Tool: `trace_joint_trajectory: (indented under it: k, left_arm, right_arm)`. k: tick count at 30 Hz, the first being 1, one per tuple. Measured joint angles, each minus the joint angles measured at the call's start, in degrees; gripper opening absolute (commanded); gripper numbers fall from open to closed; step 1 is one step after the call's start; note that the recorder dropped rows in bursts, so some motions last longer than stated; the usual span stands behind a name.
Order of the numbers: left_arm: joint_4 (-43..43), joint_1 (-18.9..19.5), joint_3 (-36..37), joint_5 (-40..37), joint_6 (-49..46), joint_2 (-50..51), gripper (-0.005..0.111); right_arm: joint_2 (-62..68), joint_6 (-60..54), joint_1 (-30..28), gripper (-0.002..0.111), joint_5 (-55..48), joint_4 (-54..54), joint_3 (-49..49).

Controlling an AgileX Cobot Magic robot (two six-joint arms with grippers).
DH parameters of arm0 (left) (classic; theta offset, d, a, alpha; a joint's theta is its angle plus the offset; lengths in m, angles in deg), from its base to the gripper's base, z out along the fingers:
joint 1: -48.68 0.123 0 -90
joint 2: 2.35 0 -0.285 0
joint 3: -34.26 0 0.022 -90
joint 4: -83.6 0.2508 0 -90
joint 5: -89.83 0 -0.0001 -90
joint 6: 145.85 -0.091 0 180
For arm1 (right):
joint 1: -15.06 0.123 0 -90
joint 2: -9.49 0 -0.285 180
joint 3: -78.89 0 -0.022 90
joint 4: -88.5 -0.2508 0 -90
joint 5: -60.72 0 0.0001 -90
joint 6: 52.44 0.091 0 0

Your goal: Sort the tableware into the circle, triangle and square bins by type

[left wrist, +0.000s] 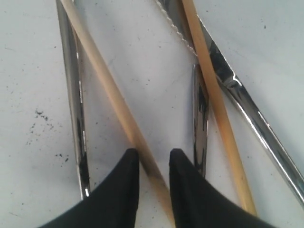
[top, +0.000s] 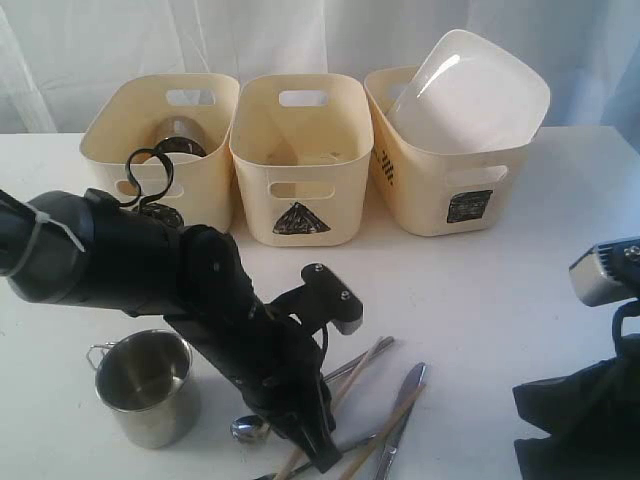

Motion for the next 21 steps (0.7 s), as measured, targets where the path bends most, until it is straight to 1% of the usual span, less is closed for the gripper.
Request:
trace_joint_trajectory:
  k: [16,21]
  left_arm:
    - [0.0,0.0,0.0,-0.9,0.0,0.1,0.029]
    - [-0.4,0.0,0.0,0.5,0.0,1.4,0.029]
  right_arm:
    - [0.0,0.0,0.0,0.0,0.0,0.0,0.0]
    - [0.0,0.0,0.0,0.0,0.0,0.0,0.0]
